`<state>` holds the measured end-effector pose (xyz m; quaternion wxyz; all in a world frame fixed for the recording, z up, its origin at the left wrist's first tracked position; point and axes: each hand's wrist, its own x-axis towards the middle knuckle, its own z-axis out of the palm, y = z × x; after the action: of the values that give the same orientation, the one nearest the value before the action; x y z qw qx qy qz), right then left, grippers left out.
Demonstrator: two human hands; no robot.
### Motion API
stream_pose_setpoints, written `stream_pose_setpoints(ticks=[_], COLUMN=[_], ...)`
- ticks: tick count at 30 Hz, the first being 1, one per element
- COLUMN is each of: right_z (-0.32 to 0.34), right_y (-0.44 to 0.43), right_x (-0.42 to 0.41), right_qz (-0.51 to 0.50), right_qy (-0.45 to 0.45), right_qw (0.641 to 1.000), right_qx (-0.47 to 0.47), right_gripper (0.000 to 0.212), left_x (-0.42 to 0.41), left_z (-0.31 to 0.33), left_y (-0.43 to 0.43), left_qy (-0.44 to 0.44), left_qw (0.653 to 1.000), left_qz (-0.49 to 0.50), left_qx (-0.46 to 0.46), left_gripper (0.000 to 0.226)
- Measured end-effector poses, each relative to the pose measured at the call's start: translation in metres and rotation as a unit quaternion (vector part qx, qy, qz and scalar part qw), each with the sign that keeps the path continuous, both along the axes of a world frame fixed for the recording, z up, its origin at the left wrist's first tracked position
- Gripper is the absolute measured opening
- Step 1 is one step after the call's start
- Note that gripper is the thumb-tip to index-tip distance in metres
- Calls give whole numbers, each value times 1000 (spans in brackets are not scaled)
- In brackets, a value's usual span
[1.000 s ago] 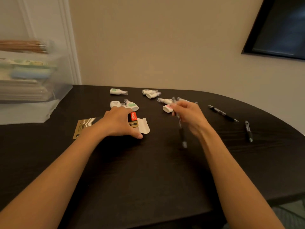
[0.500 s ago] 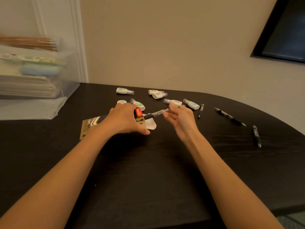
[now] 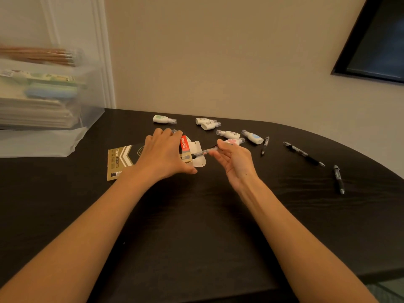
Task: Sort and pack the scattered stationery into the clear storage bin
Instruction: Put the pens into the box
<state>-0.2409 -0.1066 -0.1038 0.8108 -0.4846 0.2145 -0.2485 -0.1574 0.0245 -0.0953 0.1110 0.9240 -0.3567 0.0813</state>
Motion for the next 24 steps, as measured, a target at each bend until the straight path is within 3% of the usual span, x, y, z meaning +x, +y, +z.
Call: stream_pose_setpoints(ticks=[6,11,15,19,24], right_z=[-6,-15,-10,-12,-8], right_y=[8,16,4,1,-2], right_x=[2,8,5,0,4], right_qz=[60,140,152,177,167], right_qy=[0,92,53,65,143], right_qw=[997,973,974,951,907], right_qx=[-42,-155,-161,-244,-359], right_gripper=[5,25,18,14,19], left_x=[-3,-4,-1,-4,-12], left_z=[-3,-4,-2,0,1], left_y=[-3,-5,-1,-1,-16], left_qy=[-9,-7,2,0,-4], left_qw=[1000,1000,1000,1000,999], left_qz=[-13,-15,-2,-9,-32], left_qx=[-4,-8,-11,-12,0], left_gripper=[100,97,98,100,100])
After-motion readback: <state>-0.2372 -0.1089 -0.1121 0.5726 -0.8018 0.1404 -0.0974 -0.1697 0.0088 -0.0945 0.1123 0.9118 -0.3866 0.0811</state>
